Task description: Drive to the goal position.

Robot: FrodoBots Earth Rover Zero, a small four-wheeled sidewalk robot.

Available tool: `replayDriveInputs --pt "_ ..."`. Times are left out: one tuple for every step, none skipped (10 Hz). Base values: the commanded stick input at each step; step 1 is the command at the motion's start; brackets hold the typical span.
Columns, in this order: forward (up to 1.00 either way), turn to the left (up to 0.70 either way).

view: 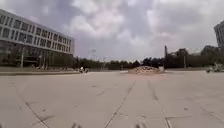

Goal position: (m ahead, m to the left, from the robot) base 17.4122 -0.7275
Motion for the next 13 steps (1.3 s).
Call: replayDriveInputs --pt "0.59 0.14" --pt "0.58 0.08" --pt "0.57 0.01" --pt "0.56 0.0" --pt "0.56 0.0" --pt "0.56 0.0" --pt "0.56 0.0" --pt "0.56 0.0" --pt "0.56 0.0" --pt "0.56 0.0" --pt "0.56 0.01" --pt "0.56 0.01" --pt "0.56 0.04"
